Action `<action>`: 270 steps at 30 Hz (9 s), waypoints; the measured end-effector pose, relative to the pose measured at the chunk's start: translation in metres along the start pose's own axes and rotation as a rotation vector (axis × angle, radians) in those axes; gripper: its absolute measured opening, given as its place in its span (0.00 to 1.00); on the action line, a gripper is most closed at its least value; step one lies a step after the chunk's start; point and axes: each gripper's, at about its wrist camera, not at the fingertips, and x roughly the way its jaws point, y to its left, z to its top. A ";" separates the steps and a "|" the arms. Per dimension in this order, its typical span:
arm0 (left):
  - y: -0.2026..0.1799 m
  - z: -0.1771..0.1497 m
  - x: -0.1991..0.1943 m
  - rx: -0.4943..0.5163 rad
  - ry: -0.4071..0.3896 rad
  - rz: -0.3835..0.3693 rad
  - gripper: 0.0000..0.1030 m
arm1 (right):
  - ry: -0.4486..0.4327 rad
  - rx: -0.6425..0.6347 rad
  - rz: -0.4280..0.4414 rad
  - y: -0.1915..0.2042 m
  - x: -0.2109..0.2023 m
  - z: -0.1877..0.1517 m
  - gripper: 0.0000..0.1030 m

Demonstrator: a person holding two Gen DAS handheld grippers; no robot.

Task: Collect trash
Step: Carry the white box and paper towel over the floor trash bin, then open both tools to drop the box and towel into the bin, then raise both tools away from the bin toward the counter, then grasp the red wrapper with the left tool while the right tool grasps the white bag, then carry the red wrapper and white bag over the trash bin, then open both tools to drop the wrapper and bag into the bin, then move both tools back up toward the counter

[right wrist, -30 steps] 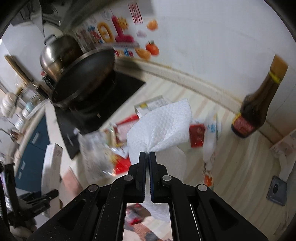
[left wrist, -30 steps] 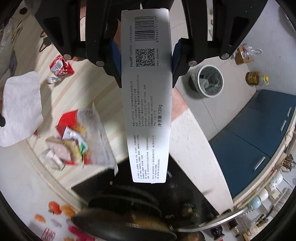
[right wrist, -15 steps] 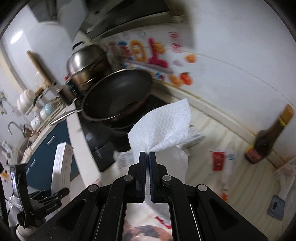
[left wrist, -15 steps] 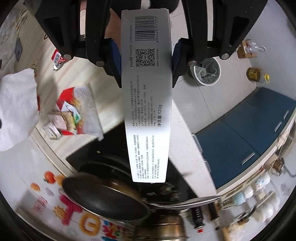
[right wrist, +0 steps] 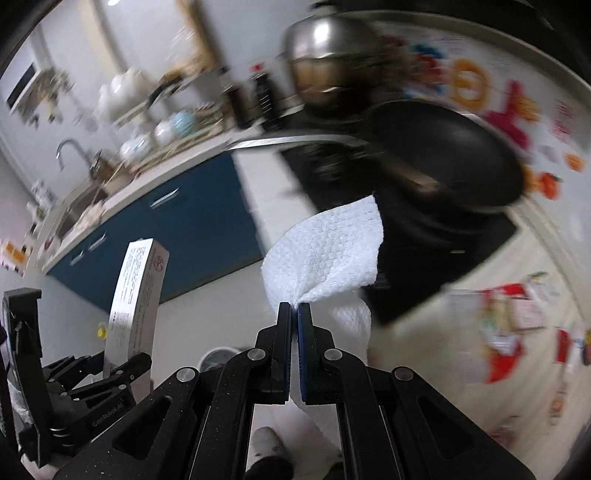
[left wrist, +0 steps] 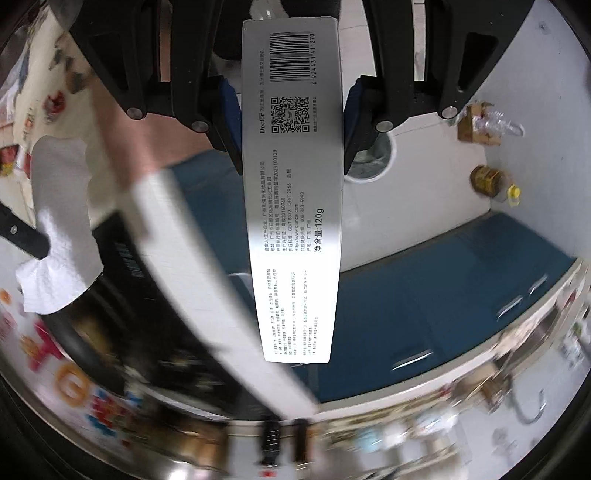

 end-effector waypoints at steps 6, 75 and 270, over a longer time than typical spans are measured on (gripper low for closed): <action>0.124 -0.010 0.076 -0.111 0.109 0.053 0.41 | 0.165 -0.076 0.054 0.111 0.127 -0.035 0.03; 0.194 -0.150 0.033 -0.311 0.052 0.139 0.99 | 0.233 -0.316 0.069 0.211 0.104 -0.146 1.00; 0.060 -0.104 -0.116 -0.171 -0.223 0.296 0.99 | 0.097 -0.034 0.234 0.067 -0.050 -0.100 1.00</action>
